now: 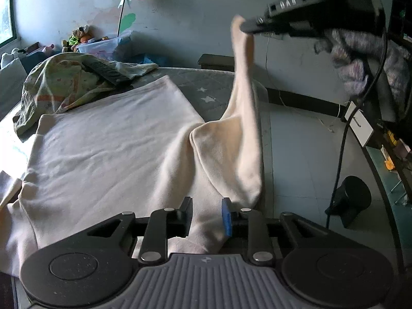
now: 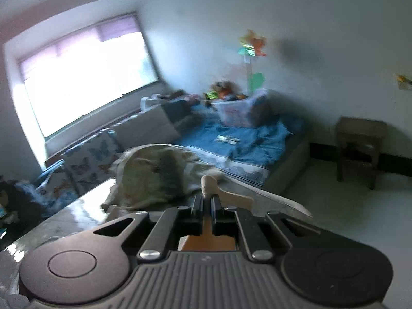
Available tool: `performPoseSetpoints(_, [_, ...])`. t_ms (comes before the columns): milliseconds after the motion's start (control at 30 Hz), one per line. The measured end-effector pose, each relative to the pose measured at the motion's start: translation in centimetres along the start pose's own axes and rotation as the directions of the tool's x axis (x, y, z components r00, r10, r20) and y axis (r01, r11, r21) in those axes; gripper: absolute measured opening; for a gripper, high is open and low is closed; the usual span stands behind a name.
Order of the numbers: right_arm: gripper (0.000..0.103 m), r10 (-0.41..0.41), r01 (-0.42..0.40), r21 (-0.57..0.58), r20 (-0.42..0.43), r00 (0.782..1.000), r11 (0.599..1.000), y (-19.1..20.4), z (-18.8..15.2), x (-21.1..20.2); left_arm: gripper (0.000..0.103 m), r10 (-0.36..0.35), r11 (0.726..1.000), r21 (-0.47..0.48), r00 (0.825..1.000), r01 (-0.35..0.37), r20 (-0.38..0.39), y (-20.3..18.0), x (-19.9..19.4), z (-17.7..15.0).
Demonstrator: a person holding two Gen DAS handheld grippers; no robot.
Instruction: Fold clothes
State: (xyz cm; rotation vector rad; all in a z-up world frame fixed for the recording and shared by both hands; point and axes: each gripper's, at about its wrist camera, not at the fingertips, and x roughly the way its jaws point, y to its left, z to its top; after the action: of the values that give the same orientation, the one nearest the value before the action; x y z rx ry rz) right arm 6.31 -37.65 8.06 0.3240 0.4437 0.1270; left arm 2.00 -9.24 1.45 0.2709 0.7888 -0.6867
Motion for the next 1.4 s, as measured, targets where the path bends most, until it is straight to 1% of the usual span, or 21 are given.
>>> performPoseSetpoints(100, [0.005, 0.086, -0.086, -0.055, 0.003, 0.996, 0.995, 3.0, 0.8, 0.3, 0.028, 0.001, 1.0, -0.003, 1.0, -0.001, 0.009, 0.2, -0.8, -0.5])
performPoseSetpoints(133, [0.005, 0.127, -0.126, -0.083, 0.001, 0.992, 0.989, 4.6, 1.1, 0.4, 0.028, 0.002, 1.0, -0.005, 1.0, -0.002, 0.012, 0.2, -1.1, -0.7])
performPoseSetpoints(200, [0.005, 0.186, -0.186, -0.105, -0.011, 0.983, 0.977, 6.6, 1.3, 0.8, 0.031, 0.008, 1.0, -0.01, 1.0, -0.008, 0.018, 0.5, -1.7, -1.1])
performPoseSetpoints(267, [0.005, 0.254, -0.257, -0.138, -0.042, 0.966, 0.956, 9.6, 1.1, 1.8, 0.032, 0.025, 0.999, -0.025, 0.999, -0.025, 0.021, 1.0, -2.4, -1.5])
performPoseSetpoints(367, [0.005, 0.321, -0.334, -0.188, -0.098, 0.942, 0.924, 13.5, 0.4, 3.6, 0.032, 0.064, 0.996, -0.058, 0.998, -0.063, 0.024, 2.1, -3.5, -2.2])
performPoseSetpoints(433, [0.005, 0.348, -0.37, -0.212, -0.135, 0.928, 0.904, 15.8, -0.2, 5.2, 0.033, 0.092, 0.992, -0.09, 0.995, -0.089, 0.027, 3.1, -4.3, -2.6])
performPoseSetpoints(533, [0.006, 0.377, -0.41, -0.228, -0.176, 0.909, 0.883, 18.1, -1.1, 6.7, 0.034, 0.13, 0.983, -0.131, 0.991, -0.125, 0.032, 4.4, -5.1, -3.1])
performPoseSetpoints(600, [0.011, 0.399, -0.438, -0.217, -0.199, 0.895, 0.873, 18.7, -1.3, 7.3, 0.036, 0.15, 0.978, -0.149, 0.988, -0.144, 0.033, 5.1, -5.4, -3.3])
performPoseSetpoints(667, [0.017, 0.427, -0.471, -0.206, -0.225, 0.876, 0.858, 19.1, -1.6, 7.6, 0.037, 0.169, 0.973, -0.166, 0.985, -0.162, 0.033, 5.7, -5.7, -3.5])
performPoseSetpoints(700, [0.017, 0.425, -0.469, -0.21, -0.222, 0.877, 0.858, 19.1, -1.8, 7.5, 0.037, 0.18, 0.97, -0.173, 0.983, -0.171, 0.034, 6.0, -5.8, -3.5])
performPoseSetpoints(833, [0.019, 0.382, -0.433, -0.255, -0.227, 0.896, 0.865, 17.5, -1.4, 6.4, 0.037, 0.216, 0.955, -0.215, 0.976, -0.204, 0.032, 7.5, -5.6, -3.2])
performPoseSetpoints(933, [0.02, 0.317, -0.386, -0.286, -0.259, 0.912, 0.877, 15.3, -1.5, 6.1, 0.037, 0.252, 0.938, -0.254, 0.967, -0.236, 0.031, 8.4, -5.1, -2.6])
performPoseSetpoints(1000, [0.025, 0.266, -0.35, -0.3, -0.285, 0.921, 0.887, 13.8, -1.9, 5.9, 0.036, 0.275, 0.925, -0.283, 0.961, -0.255, 0.031, 9.0, -4.8, -2.0])
performPoseSetpoints(1067, [0.025, 0.23, -0.329, -0.304, -0.317, 0.92, 0.894, 12.5, -2.6, 6.0, 0.036, 0.3, 0.911, -0.306, 0.954, -0.277, 0.03, 9.5, -4.4, -1.5])
performPoseSetpoints(1233, [0.027, 0.159, -0.302, -0.303, -0.417, 0.895, 0.904, 9.2, -5.5, 6.0, 0.036, 0.345, 0.883, -0.345, 0.939, -0.319, 0.014, 11.1, -3.1, -0.5])
performPoseSetpoints(1267, [0.03, 0.158, -0.303, -0.302, -0.424, 0.892, 0.904, 8.9, -5.8, 5.8, 0.036, 0.35, 0.879, -0.349, 0.937, -0.325, 0.008, 11.4, -2.8, -0.3])
performPoseSetpoints(1400, [0.031, 0.152, -0.302, -0.291, -0.444, 0.883, 0.908, 7.3, -6.8, 5.6, 0.036, 0.373, 0.862, -0.365, 0.928, -0.352, -0.016, 12.6, -1.6, 0.0])
